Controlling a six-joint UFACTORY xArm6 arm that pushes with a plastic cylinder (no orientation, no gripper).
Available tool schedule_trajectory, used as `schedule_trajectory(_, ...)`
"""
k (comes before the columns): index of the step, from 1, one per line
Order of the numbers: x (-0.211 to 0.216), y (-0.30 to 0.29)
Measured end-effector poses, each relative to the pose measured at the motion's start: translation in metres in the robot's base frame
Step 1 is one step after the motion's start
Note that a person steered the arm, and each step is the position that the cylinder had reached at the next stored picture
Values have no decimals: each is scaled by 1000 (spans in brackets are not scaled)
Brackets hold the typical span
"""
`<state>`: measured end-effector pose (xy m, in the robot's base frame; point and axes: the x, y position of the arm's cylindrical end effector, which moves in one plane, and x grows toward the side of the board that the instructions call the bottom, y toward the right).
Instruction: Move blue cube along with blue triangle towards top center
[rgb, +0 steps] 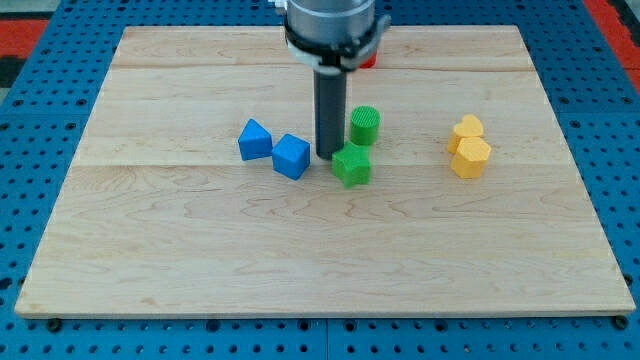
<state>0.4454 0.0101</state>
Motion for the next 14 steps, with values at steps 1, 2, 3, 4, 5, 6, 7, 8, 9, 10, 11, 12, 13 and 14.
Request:
schedule_trajectory(1, 18, -5)
schedule_trajectory(2, -15, -55)
schedule_trajectory(3, -18, -103)
schedule_trajectory(4, -25, -116)
schedule_trajectory(5, -53, -142)
schedule_trajectory(6, -55, -181)
schedule_trajectory(7, -55, -192)
schedule_trajectory(8, -96, -199)
schedule_trajectory(9, -135, -213)
schedule_trajectory(10, -148, -207)
schedule_trajectory(11, -181, -205)
schedule_trajectory(12, -219, -207)
schedule_trajectory(13, -248, -242)
schedule_trajectory(14, -253, -248)
